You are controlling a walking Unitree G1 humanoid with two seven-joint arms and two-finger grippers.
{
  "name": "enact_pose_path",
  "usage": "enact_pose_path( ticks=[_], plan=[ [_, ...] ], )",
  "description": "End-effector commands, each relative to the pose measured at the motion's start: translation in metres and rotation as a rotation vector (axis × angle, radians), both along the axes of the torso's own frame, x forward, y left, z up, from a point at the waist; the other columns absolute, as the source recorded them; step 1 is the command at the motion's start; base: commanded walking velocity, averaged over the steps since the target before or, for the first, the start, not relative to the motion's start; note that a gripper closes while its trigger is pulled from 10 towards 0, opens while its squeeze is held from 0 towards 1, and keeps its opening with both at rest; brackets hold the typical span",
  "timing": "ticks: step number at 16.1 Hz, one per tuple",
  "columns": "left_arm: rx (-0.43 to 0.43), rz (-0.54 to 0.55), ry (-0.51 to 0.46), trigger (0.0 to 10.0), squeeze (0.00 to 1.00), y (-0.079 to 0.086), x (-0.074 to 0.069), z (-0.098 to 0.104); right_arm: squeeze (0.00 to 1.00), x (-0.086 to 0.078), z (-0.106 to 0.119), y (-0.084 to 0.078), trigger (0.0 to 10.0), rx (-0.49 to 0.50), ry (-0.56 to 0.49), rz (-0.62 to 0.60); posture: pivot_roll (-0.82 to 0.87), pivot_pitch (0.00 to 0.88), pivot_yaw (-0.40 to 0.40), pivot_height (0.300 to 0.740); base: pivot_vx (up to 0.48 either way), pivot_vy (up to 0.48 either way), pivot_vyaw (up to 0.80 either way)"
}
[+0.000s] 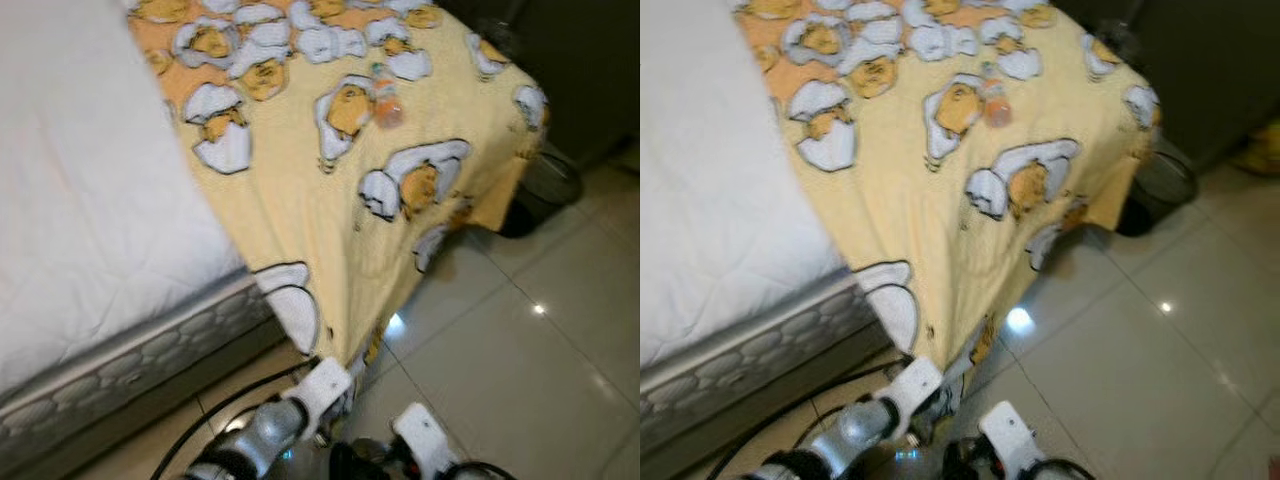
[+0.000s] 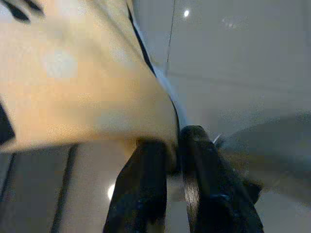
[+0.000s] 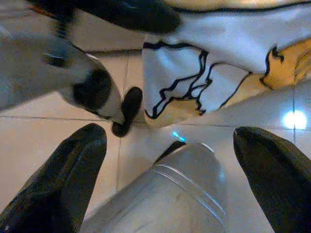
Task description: Clean up the room
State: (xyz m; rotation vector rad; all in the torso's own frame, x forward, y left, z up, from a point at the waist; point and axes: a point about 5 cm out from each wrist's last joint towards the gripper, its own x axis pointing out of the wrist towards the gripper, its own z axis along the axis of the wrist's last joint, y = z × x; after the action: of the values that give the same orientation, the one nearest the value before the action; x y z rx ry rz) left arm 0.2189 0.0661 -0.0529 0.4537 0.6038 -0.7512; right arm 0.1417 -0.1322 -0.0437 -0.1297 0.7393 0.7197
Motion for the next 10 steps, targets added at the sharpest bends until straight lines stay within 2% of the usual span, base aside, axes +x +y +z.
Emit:
enact_pose_path(
  ticks=[1,2,4,5,6,7,8,9,10],
  plan=[
    [0.018,0.008,-0.004,10.0,1.0,0.006,-0.004,-0.003,0.0,-0.009,-0.013,-0.001,10.0,-0.031,0.032,-0.002,-0.17,0.21,-0.078,0.74,0.0,0.0,0.0],
    [0.005,0.01,-0.007,10.0,1.0,0.009,-0.004,-0.003,0.0,-0.012,-0.019,0.003,10.0,-0.038,0.047,-0.004,-0.16,0.211,-0.079,0.74,0.0,0.0,0.0],
    [-0.033,-0.017,-0.02,10.0,1.0,0.011,-0.014,-0.006,0.0,-0.021,-0.034,0.011,10.0,-0.059,0.084,-0.007,-0.16,0.211,-0.073,0.74,0.0,0.0,0.0],
    [-0.07,0.004,-0.055,10.0,1.0,0.012,-0.016,-0.003,0.0,-0.02,-0.037,0.012,10.0,-0.066,0.083,-0.021,-0.15,0.197,-0.069,0.74,0.0,0.0,0.0],
    [-0.13,0.109,-0.128,10.0,1.0,0.017,-0.004,0.006,0.0,-0.015,-0.036,0.013,10.0,-0.068,0.048,-0.052,-0.14,0.186,-0.065,0.74,0.0,0.0,0.0],
    [-0.181,0.256,-0.229,10.0,1.0,0.027,0.015,0.021,0.0,-0.003,-0.034,0.014,10.0,-0.071,-0.016,-0.104,-0.12,0.164,-0.061,0.74,0.0,0.0,0.0],
    [-0.217,0.355,-0.307,10.0,1.0,0.035,0.031,0.036,0.0,0.011,-0.028,0.014,10.0,-0.064,-0.087,-0.167,-0.09,0.124,-0.054,0.74,0.0,0.0,0.0],
    [-0.305,0.574,-0.462,10.0,1.0,0.057,0.068,0.073,0.0,0.053,0.0,-0.01,10.0,-0.01,-0.265,-0.321,-0.06,0.047,-0.045,0.74,0.0,0.0,0.0],
    [-0.367,0.697,-0.568,10.0,1.0,0.072,0.092,0.102,0.0,0.094,0.046,-0.032,10.0,0.052,-0.452,-0.411,-0.04,0.004,-0.036,0.74,0.0,0.0,0.0]
  ],
)
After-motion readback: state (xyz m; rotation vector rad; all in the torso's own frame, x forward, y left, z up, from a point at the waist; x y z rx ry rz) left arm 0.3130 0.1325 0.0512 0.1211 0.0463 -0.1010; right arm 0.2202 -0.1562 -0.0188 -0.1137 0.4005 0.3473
